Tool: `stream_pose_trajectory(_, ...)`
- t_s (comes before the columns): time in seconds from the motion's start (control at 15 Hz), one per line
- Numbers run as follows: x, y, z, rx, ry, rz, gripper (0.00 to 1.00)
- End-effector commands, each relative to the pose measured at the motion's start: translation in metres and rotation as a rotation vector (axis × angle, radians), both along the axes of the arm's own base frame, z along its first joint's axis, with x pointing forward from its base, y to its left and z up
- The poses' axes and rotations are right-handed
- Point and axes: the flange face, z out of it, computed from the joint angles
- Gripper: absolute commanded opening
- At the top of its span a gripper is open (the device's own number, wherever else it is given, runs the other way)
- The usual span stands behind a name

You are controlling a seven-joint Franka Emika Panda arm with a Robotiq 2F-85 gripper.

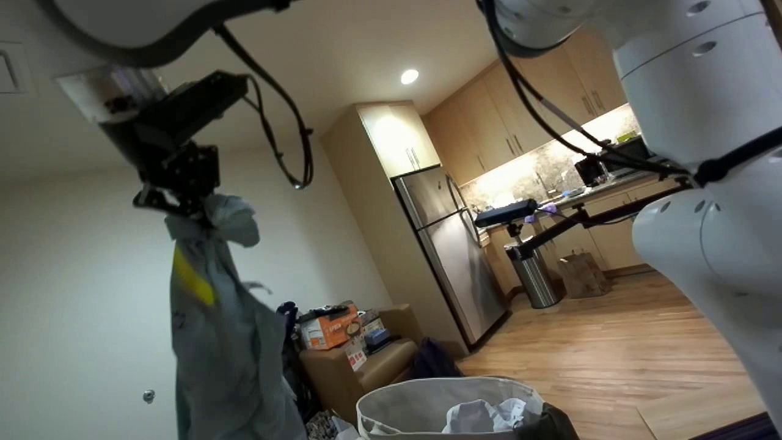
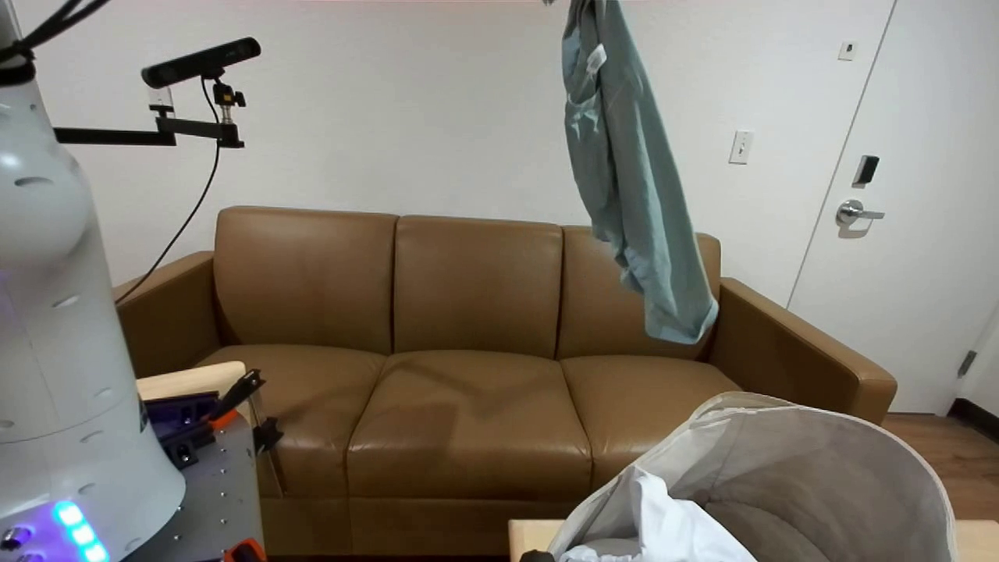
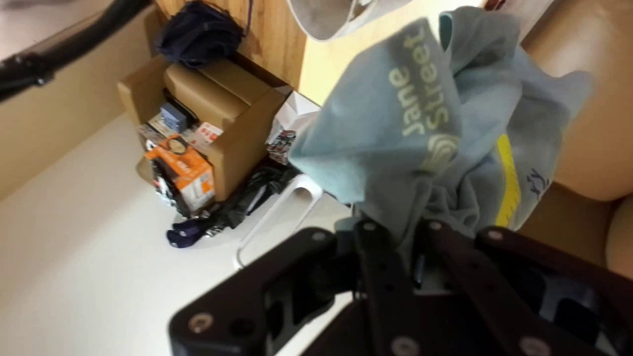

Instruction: Move all the clothes from the couch and put them in the carrier bag

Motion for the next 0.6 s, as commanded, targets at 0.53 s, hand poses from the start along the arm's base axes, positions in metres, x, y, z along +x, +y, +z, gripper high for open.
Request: stream_pose_trajectory(0.53,-0.007,-0.016,-0.003,-0.029,-0.018,-0.046,0.04)
